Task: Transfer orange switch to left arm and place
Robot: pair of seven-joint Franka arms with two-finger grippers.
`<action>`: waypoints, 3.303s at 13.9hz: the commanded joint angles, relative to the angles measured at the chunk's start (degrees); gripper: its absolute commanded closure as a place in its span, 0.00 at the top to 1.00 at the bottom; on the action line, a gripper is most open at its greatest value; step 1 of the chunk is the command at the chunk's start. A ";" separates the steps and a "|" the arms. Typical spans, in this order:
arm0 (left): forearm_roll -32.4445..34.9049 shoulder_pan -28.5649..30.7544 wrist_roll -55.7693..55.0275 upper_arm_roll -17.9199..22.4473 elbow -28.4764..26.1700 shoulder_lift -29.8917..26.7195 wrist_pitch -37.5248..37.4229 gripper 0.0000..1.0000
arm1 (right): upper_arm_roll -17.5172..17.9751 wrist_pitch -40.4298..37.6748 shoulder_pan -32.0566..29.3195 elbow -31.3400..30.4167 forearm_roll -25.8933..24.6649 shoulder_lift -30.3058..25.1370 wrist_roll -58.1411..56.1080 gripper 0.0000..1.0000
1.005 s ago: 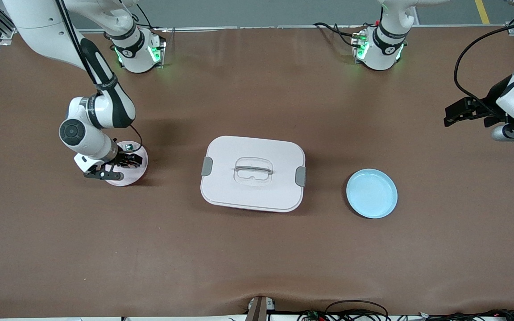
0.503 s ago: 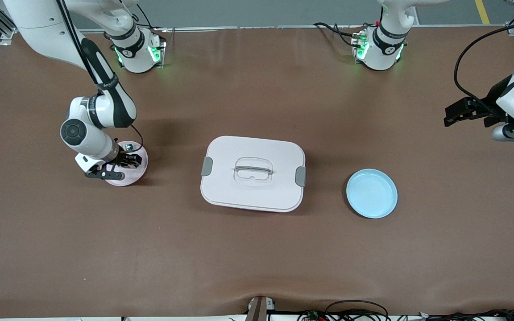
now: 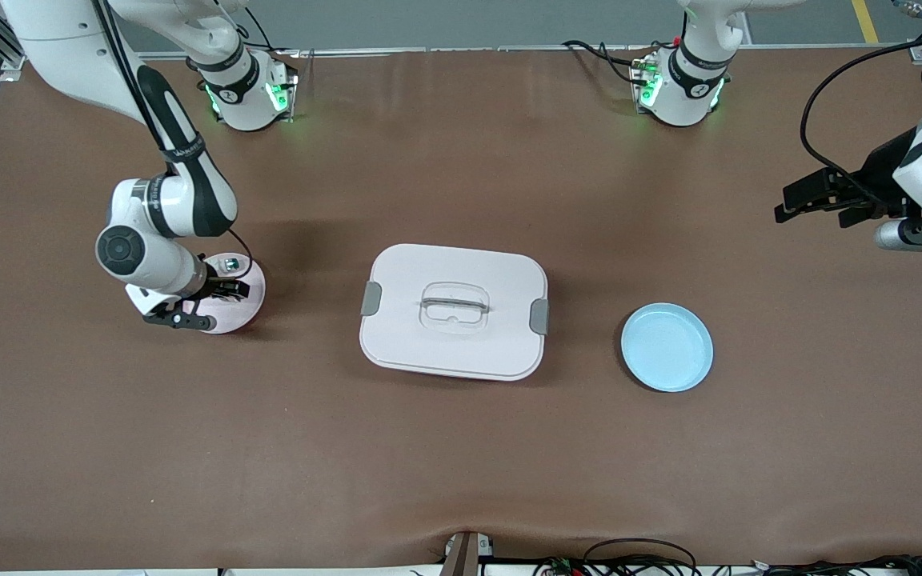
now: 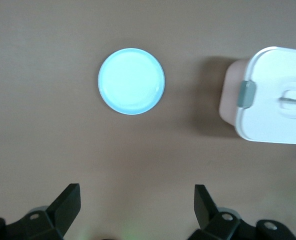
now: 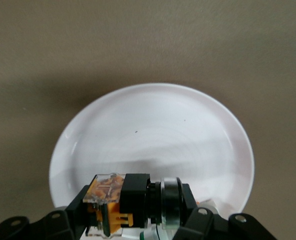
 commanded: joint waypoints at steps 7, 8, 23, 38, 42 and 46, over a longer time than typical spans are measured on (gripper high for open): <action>-29.87 1.58 -0.04 -0.77 -8.01 -0.37 3.46 1.00 | 0.74 -17.35 5.83 18.88 14.04 -0.08 27.53 0.00; -32.78 1.40 -0.39 -2.08 -9.59 -0.55 4.86 1.00 | 0.74 -17.80 7.05 20.12 14.84 0.09 32.28 0.00; -48.19 0.35 -3.83 -26.07 -17.08 5.59 36.40 1.00 | 0.74 -19.02 20.24 31.29 26.78 1.85 67.11 0.00; -48.71 -11.69 0.57 -26.61 -12.34 17.64 55.49 1.00 | 0.74 -25.18 23.41 40.08 36.46 1.68 84.09 0.00; -50.28 -13.36 0.57 -26.61 -12.16 18.61 59.53 1.00 | 0.75 -25.01 23.59 41.05 38.04 1.77 85.23 0.00; -53.01 -13.54 0.57 -26.61 -11.29 18.70 60.33 1.00 | 0.74 -24.48 24.46 41.49 38.93 1.77 86.02 0.00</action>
